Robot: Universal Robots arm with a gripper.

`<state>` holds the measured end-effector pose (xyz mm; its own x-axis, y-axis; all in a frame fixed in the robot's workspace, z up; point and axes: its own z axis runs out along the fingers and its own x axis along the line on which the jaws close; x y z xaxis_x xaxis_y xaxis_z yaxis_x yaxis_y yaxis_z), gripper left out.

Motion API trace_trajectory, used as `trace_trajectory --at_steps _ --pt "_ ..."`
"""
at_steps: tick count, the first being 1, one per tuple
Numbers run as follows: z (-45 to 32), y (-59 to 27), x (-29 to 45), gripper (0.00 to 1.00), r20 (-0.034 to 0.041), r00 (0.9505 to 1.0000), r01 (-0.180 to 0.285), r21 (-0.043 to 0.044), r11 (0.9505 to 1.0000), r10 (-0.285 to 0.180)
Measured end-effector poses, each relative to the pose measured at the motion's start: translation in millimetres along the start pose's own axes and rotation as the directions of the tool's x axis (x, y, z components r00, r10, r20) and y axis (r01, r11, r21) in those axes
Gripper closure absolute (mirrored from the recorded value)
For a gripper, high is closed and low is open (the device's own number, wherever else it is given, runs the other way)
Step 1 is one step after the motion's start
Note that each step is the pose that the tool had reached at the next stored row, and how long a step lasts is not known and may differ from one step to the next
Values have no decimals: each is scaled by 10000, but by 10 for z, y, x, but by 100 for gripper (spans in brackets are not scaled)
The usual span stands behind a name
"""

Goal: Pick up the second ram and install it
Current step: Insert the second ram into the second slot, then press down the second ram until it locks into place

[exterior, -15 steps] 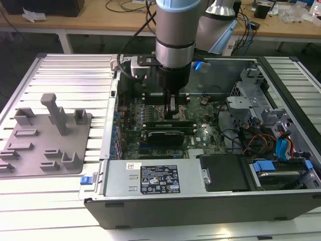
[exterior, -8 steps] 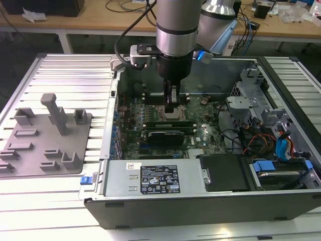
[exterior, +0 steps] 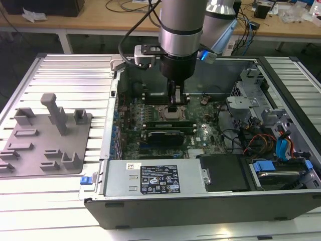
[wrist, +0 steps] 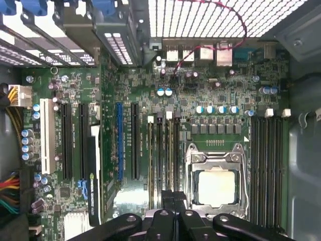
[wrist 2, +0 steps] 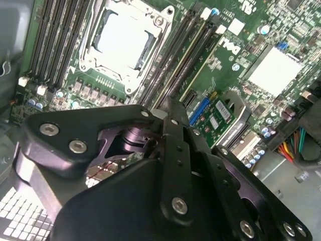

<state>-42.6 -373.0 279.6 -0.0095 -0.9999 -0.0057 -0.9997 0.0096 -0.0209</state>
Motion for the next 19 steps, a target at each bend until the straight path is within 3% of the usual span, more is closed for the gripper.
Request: trace_trajectory --at_steps 5,19 --pt "2 -53 -1 92 -1 10000 -1 0 10000 1" --pt "3 -87 -1 92 -1 10000 0 -1 10000 0"
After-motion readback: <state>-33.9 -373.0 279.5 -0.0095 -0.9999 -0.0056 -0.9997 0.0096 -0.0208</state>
